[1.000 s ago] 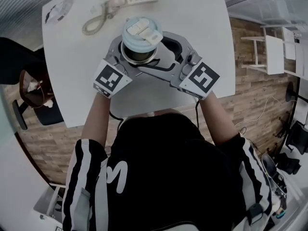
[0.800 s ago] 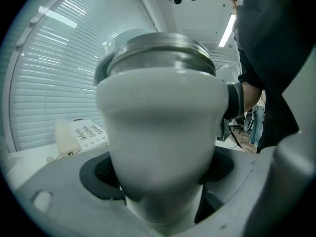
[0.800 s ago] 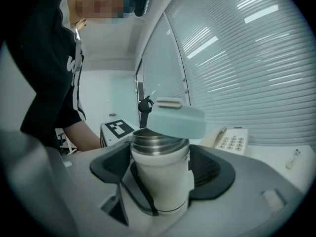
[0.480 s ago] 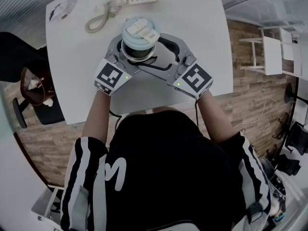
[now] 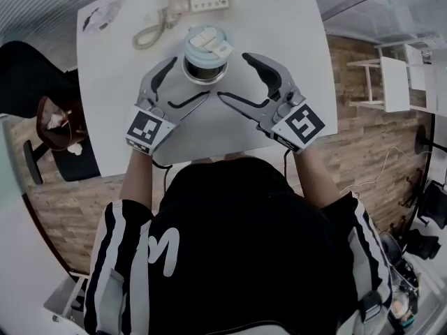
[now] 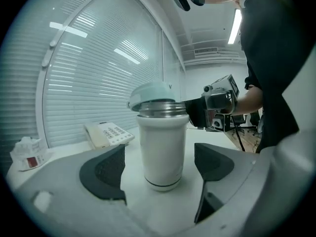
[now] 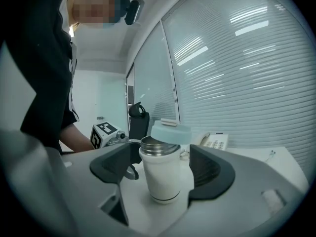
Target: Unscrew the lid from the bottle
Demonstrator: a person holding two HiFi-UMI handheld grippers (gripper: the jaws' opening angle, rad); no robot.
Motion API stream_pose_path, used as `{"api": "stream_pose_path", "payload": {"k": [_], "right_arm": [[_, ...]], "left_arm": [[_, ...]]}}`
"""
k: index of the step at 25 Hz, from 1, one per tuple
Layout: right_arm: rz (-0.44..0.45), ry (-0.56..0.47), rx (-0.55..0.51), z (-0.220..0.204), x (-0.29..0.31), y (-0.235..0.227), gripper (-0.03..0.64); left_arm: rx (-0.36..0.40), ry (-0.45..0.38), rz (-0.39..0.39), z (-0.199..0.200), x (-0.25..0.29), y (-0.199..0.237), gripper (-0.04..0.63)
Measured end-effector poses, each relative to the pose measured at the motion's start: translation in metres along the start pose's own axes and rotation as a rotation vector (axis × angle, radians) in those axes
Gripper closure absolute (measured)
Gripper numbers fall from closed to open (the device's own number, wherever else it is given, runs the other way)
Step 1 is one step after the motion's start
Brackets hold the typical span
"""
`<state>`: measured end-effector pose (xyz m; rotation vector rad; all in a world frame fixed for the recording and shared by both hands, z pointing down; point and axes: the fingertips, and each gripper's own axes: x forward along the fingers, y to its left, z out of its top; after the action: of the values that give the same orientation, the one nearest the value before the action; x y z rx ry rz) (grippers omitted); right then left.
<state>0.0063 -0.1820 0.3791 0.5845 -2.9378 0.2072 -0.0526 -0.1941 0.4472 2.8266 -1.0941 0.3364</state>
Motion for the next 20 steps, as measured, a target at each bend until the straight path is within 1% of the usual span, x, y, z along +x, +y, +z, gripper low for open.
{"api": "stream_pose_path", "payload": {"k": [1,6,9,11,12,13,15,17,18,20], "right_arm": [[-0.010,-0.021,0.005,0.008,-0.002,0.002,0.253],[-0.056,-0.113,0.034,0.037,-0.019,0.006,0.305],[-0.068,-0.124,0.016,0.047,-0.023,0.012,0.341],[-0.078,-0.132,0.012,0.051,-0.025,0.014,0.376],[-0.082,-0.141,0.017,0.054,-0.026,0.015,0.401],[-0.086,-0.151,0.021,0.056,-0.027,0.015,0.414],[-0.096,-0.166,0.024,0.061,-0.030,0.016,0.428],[-0.111,-0.171,0.020,0.063,-0.031,0.015,0.454],[-0.121,-0.173,0.021,0.063,-0.032,0.014,0.480],[-0.142,-0.178,0.033,0.064,-0.032,0.010,0.520]], "left_arm": [[-0.010,-0.010,0.015,0.003,-0.007,0.001,0.146],[-0.043,-0.058,0.094,0.026,-0.039,0.003,0.147],[-0.051,-0.078,0.111,0.036,-0.048,0.000,0.172],[-0.038,-0.082,0.113,0.041,-0.052,-0.004,0.180],[-0.030,-0.083,0.117,0.044,-0.053,-0.006,0.203],[-0.023,-0.084,0.124,0.046,-0.055,-0.007,0.226],[-0.018,-0.085,0.149,0.052,-0.059,-0.006,0.252],[-0.031,-0.091,0.192,0.058,-0.063,-0.002,0.272],[-0.038,-0.103,0.215,0.063,-0.065,0.000,0.281],[-0.039,-0.130,0.252,0.072,-0.069,0.005,0.335]]}}
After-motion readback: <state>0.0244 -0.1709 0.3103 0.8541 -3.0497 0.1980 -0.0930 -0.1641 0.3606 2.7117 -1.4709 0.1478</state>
